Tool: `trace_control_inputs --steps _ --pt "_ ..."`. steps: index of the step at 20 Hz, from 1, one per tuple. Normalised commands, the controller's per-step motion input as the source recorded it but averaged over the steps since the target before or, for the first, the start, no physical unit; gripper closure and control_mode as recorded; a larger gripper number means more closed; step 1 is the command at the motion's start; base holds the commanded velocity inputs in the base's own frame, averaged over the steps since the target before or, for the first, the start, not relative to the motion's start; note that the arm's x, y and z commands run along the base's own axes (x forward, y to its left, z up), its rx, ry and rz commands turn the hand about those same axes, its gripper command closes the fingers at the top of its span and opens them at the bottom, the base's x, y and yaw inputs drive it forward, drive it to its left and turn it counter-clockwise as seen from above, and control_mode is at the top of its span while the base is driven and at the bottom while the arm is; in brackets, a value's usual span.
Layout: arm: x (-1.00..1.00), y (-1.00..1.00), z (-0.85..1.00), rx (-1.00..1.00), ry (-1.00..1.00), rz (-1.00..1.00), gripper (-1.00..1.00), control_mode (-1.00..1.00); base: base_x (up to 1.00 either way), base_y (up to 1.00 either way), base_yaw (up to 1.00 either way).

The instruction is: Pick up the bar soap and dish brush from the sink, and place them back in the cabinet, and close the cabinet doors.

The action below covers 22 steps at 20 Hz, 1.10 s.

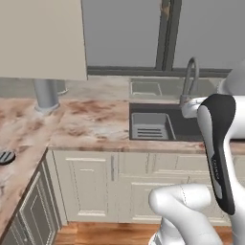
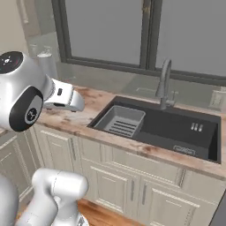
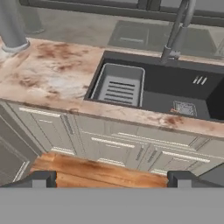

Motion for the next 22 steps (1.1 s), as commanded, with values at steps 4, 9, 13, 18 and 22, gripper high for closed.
trace_control_inputs --steps 4,9,13,18,22 --pt "0.00 0.00 0.00 0.00 0.00 0.00 -1.00 1.00 0.00 -0.02 -0.50" --pt "0.00 0.00 0.00 0.00 0.00 0.00 -1.00 1.00 0.01 -0.38 -0.28" --pt "0.00 0.00 0.00 0.00 0.00 0.00 -1.00 1.00 0.16 -0.28 -0.03" --pt "0.00 0.00 0.00 0.00 0.00 0.00 -1.00 1.00 0.28 -0.27 -0.02" --pt "0.00 0.00 0.00 0.00 0.00 0.00 -1.00 1.00 0.30 -0.36 -0.04"
